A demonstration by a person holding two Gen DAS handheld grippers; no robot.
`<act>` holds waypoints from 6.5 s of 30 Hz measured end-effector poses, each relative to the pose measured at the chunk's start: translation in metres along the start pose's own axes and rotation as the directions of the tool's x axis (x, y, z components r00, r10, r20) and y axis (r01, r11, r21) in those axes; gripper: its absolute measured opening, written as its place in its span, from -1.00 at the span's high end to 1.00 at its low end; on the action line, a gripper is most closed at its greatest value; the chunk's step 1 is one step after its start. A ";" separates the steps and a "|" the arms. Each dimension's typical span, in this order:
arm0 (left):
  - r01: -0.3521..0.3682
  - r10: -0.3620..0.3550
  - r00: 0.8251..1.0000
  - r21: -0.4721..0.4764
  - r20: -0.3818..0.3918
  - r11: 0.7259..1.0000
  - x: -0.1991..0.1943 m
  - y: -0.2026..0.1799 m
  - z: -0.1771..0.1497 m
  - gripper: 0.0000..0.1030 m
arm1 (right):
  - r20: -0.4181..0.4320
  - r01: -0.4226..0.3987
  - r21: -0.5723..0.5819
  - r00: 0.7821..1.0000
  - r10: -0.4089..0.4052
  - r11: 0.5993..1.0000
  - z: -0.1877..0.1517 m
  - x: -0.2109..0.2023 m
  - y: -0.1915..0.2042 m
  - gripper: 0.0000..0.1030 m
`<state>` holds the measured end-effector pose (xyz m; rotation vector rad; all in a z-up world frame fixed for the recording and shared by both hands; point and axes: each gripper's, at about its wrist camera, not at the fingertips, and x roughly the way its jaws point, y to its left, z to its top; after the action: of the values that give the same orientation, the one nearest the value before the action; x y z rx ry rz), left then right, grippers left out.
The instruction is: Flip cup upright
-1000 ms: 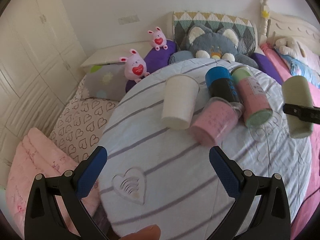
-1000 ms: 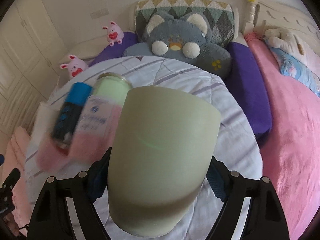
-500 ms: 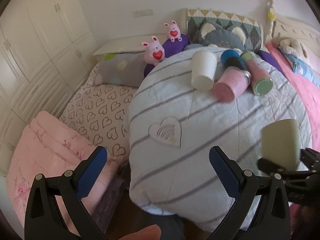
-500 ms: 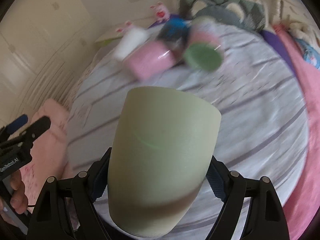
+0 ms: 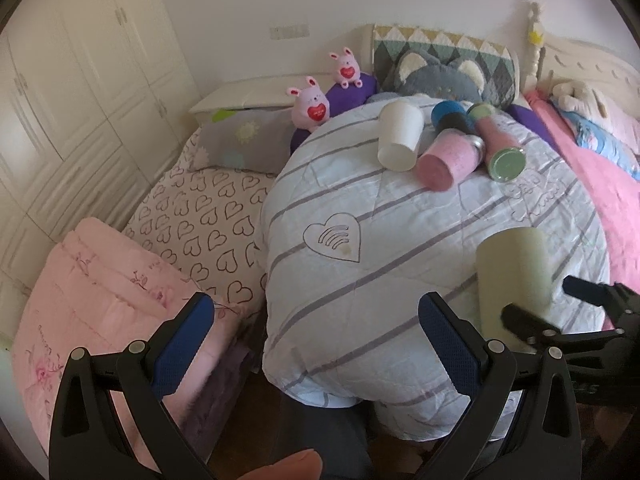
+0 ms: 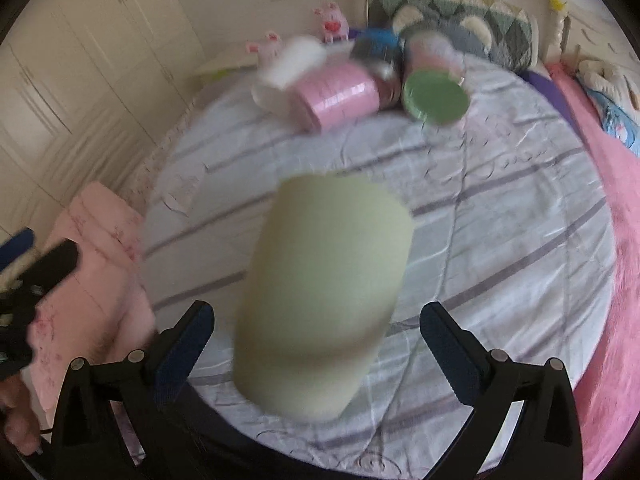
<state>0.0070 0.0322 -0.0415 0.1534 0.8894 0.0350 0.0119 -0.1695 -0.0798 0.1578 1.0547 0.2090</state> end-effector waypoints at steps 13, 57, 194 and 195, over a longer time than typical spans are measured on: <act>0.009 -0.011 0.998 0.050 0.055 0.999 -0.044 -0.030 -0.006 -1.00 | 0.314 -0.007 0.102 0.949 -0.026 0.995 -0.041 -0.118 -0.032 -1.00; 0.041 -0.049 0.996 0.102 0.077 0.994 -0.086 -0.065 -0.017 -1.00 | 0.335 -0.034 0.128 0.942 -0.011 0.991 -0.078 -0.139 -0.063 -1.00; 0.048 -0.046 0.994 -0.021 0.101 0.999 -0.104 0.033 -0.047 -0.99 | 0.394 0.082 -0.061 0.918 -0.052 0.995 -0.061 -0.154 0.048 -1.00; 0.048 -0.045 0.994 -0.022 0.101 0.999 -0.105 0.033 -0.047 -0.99 | 0.395 0.081 -0.061 0.917 -0.051 0.995 -0.061 -0.154 0.048 -1.00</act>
<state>-0.0945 0.0603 0.0148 0.1107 0.7912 -0.0055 -0.1189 -0.1594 0.0315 0.0897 0.6481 0.1478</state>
